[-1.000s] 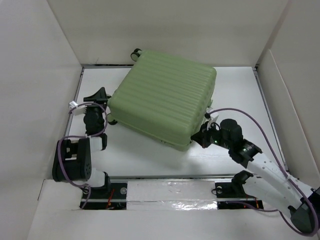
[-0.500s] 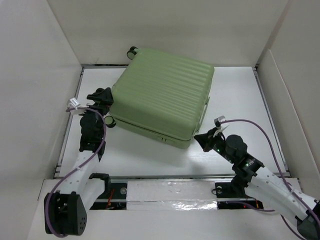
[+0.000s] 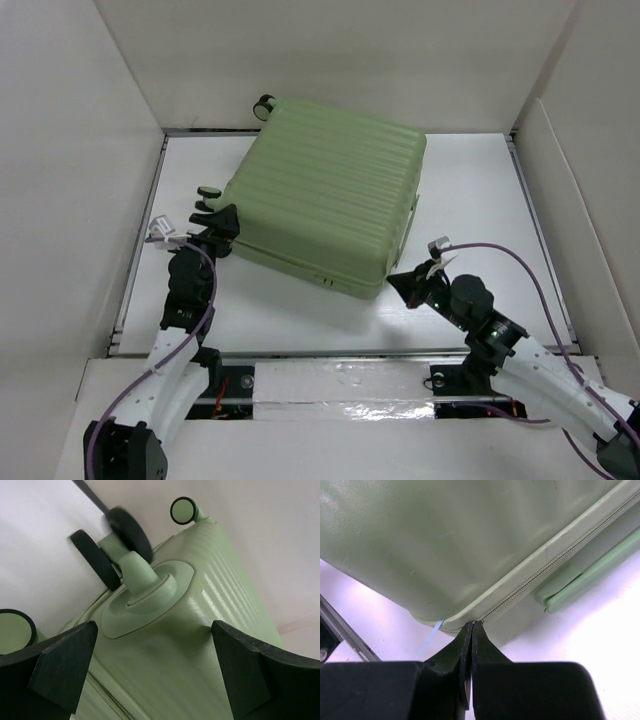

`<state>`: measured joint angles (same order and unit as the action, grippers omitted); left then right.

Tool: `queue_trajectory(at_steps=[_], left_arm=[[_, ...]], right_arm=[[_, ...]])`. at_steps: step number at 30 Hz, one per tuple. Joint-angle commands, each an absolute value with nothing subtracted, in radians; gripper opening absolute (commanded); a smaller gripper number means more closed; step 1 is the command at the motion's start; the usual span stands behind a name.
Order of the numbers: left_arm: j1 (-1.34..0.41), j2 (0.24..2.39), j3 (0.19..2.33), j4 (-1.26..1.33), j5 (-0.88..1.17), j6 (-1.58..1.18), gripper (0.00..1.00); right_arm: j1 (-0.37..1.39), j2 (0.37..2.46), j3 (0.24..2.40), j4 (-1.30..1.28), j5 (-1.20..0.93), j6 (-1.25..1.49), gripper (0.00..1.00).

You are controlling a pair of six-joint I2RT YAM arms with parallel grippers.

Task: Pack the luggage

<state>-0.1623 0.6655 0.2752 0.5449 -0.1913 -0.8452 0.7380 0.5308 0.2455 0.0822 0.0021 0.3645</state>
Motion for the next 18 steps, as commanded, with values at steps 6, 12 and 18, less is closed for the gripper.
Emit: queue_trajectory(at_steps=[6,12,18], left_arm=[[-0.235,0.551,0.354,0.504,-0.182,-0.727,0.45],[-0.245,0.448,0.451,0.508,-0.090,-0.689,0.02],[-0.245,0.497,0.413,0.454,0.187,-0.686,0.00]], right_arm=[[0.782,0.479,0.215,-0.049,-0.086,0.396,0.00],[0.782,0.462,0.232,-0.011,-0.055,0.402,0.00],[0.782,0.499,0.250,-0.011,-0.054,0.400,0.00]])
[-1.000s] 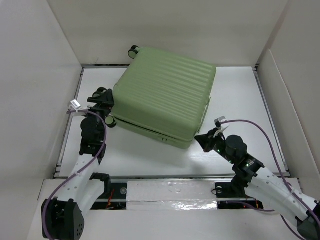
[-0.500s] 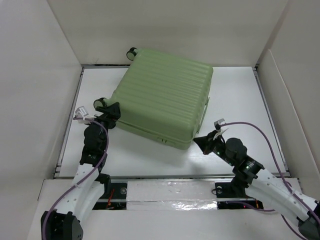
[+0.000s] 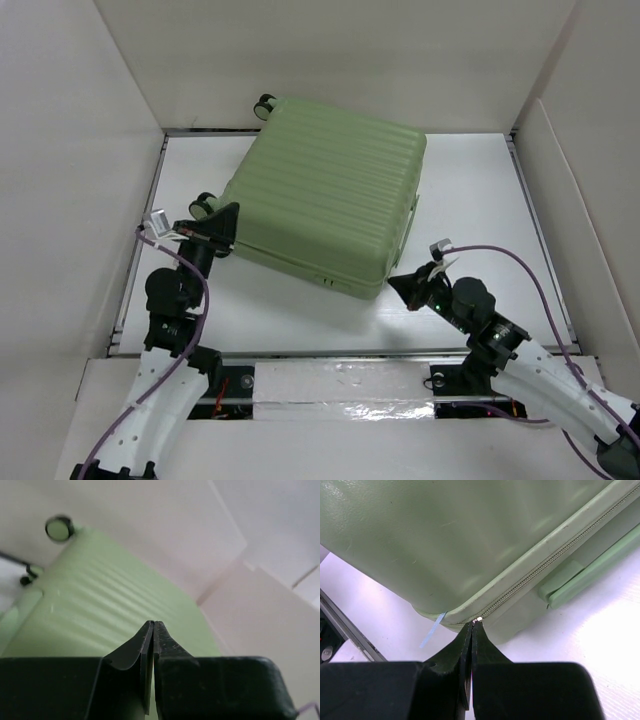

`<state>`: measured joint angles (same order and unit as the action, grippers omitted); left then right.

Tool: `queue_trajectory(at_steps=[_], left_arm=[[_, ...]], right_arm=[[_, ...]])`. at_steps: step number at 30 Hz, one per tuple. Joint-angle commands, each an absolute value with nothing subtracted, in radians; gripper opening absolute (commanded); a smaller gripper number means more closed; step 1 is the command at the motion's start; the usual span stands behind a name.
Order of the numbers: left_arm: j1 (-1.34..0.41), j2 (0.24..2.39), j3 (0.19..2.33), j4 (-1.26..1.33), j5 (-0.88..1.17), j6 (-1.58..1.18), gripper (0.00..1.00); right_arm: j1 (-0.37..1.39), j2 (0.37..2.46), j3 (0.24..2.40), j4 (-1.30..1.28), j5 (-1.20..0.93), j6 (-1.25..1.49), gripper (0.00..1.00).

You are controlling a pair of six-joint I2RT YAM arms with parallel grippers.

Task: Pack the luggage

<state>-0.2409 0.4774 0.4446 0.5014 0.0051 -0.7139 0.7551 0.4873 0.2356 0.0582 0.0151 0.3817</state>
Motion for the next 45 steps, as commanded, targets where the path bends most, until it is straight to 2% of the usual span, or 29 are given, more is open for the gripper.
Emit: queue_trajectory(at_steps=[1,6,12,16,20,21,24,32,39,45], left_arm=[[-0.245,0.464,0.366,0.427,0.211,-0.678,0.00],[-0.280,0.278,0.224,0.166,0.330,-0.597,0.00],[-0.328,0.343,0.098,0.257,0.392,-0.617,0.00],[-0.340,0.577,0.107,0.426,0.437,-0.577,0.00],[-0.518,0.733,0.133,0.535,0.299,-0.560,0.00],[-0.628,0.761,0.138,0.567,0.200,-0.563,0.00],[-0.785,0.860,0.172,0.629,0.057,-0.589,0.00],[-0.810,1.141,0.277,0.836,0.043,-0.604,0.00],[-0.847,1.299,0.405,0.911,0.043,-0.595,0.00],[-0.893,1.413,0.512,0.942,0.034,-0.600,0.00]], right_arm=[[0.782,0.499,0.252,-0.011,-0.054,0.402,0.00],[0.782,0.474,0.252,-0.034,-0.078,0.411,0.00],[0.791,0.440,0.252,-0.091,-0.098,0.425,0.00],[0.842,0.469,0.248,-0.054,-0.129,0.443,0.00],[0.902,0.505,0.253,-0.026,-0.097,0.466,0.00],[0.902,0.506,0.253,-0.022,-0.091,0.472,0.00],[0.913,0.508,0.259,-0.020,-0.089,0.477,0.00],[0.933,0.505,0.232,0.017,-0.123,0.482,0.00],[1.046,0.670,0.291,0.150,-0.063,0.469,0.00],[1.164,0.817,0.345,0.216,0.098,0.489,0.00]])
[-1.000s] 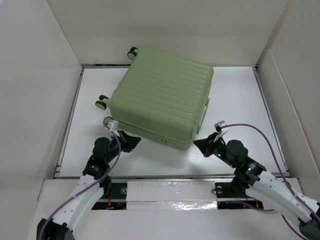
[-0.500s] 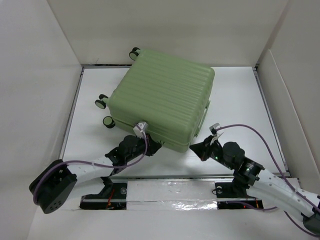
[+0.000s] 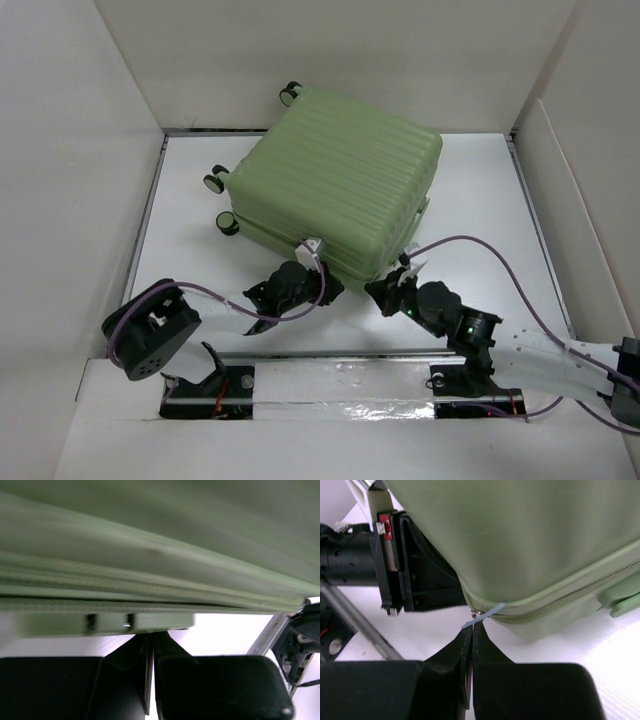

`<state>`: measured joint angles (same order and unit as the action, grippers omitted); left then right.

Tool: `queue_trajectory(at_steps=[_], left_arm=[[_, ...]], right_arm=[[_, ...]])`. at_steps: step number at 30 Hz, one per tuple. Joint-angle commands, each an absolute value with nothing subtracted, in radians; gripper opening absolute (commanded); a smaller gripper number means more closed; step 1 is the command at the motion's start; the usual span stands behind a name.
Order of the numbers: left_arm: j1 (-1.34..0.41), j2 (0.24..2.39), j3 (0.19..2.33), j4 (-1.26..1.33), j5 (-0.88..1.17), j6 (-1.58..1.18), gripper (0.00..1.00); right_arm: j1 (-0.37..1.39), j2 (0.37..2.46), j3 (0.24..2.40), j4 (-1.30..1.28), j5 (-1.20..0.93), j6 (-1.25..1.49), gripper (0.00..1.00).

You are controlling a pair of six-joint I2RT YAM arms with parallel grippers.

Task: Pack the luggage

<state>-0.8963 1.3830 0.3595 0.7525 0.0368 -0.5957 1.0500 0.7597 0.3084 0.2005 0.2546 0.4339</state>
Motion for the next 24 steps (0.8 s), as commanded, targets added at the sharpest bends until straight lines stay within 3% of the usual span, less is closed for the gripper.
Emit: queue_trajectory(at_steps=[1,6,12,13,14,15,18,22,24], left_arm=[[-0.902,1.440,0.543,0.943,0.041,-0.600,0.00],[-0.902,1.517,0.621,0.946,0.069,-0.595,0.00],[-0.902,1.499,0.582,0.924,0.011,-0.589,0.02],[-0.891,1.447,0.563,0.907,0.009,-0.586,0.13],[-0.875,1.410,0.511,0.894,0.009,-0.586,0.32],[-0.833,1.372,0.482,0.865,0.009,-0.586,0.58],[-0.743,1.174,0.396,0.708,-0.078,-0.598,0.80],[-0.632,0.864,0.362,0.533,-0.195,-0.643,0.91],[-0.577,0.809,0.406,0.461,-0.269,-0.687,0.99]], right_arm=[[1.202,0.862,0.353,0.239,0.160,0.511,0.00],[1.308,1.015,0.361,0.380,0.389,0.612,0.00],[1.308,1.262,0.420,0.704,0.603,0.598,0.00],[1.308,1.305,0.431,0.713,0.617,0.586,0.00],[1.308,1.311,0.439,0.713,0.615,0.586,0.00],[1.308,1.309,0.427,0.718,0.612,0.592,0.00],[1.308,1.270,0.394,0.749,0.583,0.603,0.00],[1.299,1.215,0.405,0.672,0.557,0.584,0.00],[1.299,1.206,0.408,0.666,0.554,0.572,0.00]])
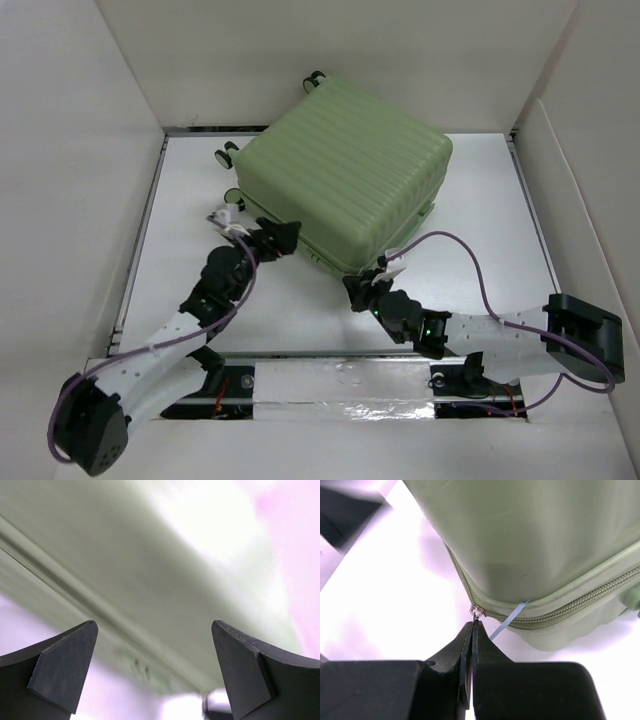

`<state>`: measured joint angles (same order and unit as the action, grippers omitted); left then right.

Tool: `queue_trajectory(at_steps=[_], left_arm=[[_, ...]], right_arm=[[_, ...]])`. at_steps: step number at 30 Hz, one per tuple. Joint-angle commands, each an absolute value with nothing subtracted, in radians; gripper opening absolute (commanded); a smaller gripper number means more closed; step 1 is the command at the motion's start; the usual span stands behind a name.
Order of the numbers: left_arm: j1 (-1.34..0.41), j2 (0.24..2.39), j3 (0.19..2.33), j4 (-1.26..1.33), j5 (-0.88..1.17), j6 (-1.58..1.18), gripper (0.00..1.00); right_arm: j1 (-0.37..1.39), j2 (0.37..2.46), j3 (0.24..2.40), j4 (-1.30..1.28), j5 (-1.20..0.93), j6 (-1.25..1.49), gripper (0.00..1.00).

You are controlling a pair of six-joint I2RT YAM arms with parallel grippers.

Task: Pack the luggage

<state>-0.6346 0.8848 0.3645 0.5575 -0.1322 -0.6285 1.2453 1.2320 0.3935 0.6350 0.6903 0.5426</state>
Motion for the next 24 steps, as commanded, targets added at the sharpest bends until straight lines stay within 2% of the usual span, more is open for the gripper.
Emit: queue_trajectory(at_steps=[1,6,8,11,12,19,24], left_arm=[[-0.493,0.793,0.428,0.451,-0.279,-0.707,0.99],[-0.201,0.934,0.578,0.512,-0.223,-0.880,0.99],[-0.087,1.075,0.664,0.514,-0.181,-0.913,0.99],[-0.005,1.233,0.771,0.482,-0.074,-0.934,0.99],[0.041,1.258,0.773,0.541,-0.005,-0.939,0.99],[0.072,1.471,0.876,0.684,0.172,-0.982,0.99],[0.072,1.505,0.922,0.747,0.193,-0.983,0.99]], right_arm=[[1.299,1.206,0.407,0.672,0.549,0.569,0.00],[1.289,1.224,0.405,0.695,0.500,0.549,0.00],[1.289,1.229,0.411,0.684,0.480,0.549,0.00],[1.289,1.233,0.408,0.693,0.465,0.549,0.00],[1.289,1.235,0.403,0.702,0.460,0.543,0.00],[1.289,1.241,0.410,0.712,0.411,0.523,0.00],[1.289,1.247,0.402,0.709,0.393,0.537,0.00]])
